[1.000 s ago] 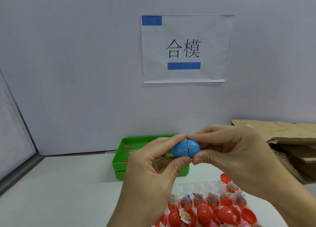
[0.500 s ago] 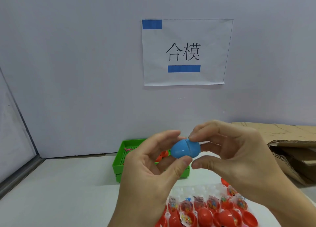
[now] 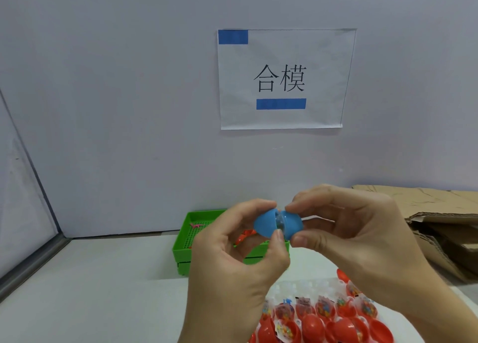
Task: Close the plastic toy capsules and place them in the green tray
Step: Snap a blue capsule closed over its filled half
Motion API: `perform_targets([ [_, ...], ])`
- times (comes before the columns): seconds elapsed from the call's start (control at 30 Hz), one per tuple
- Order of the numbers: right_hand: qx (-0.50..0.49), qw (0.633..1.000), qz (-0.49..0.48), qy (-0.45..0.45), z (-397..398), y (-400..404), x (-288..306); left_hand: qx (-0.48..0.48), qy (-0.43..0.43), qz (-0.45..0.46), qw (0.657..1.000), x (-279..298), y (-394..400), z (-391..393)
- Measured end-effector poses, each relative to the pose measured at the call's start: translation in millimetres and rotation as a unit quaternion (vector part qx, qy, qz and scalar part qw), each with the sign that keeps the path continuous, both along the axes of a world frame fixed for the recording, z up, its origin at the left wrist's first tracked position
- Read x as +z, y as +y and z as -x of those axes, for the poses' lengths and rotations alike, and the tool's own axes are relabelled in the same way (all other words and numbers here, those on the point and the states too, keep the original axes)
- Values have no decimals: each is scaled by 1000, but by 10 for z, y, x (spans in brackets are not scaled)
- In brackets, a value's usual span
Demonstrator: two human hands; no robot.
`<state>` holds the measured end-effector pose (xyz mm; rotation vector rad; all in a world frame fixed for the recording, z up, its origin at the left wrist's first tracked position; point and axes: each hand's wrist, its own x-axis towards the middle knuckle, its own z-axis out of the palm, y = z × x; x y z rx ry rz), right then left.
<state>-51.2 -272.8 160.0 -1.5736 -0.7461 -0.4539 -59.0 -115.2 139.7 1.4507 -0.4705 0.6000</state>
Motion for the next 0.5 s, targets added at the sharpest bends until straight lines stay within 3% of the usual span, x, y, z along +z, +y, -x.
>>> perform_targets([
  [0.13,-8,1000,4,-4,-15,29,-21,35,-17,-15,999,-18,-21,2],
  [0.37,-29,999,-31,-14,-8,22,7,-63,-20,-43,997,28,76,59],
  [0.5,-34,999,-26,-4,7,37,14,-35,-31,-64,997,37,93,29],
])
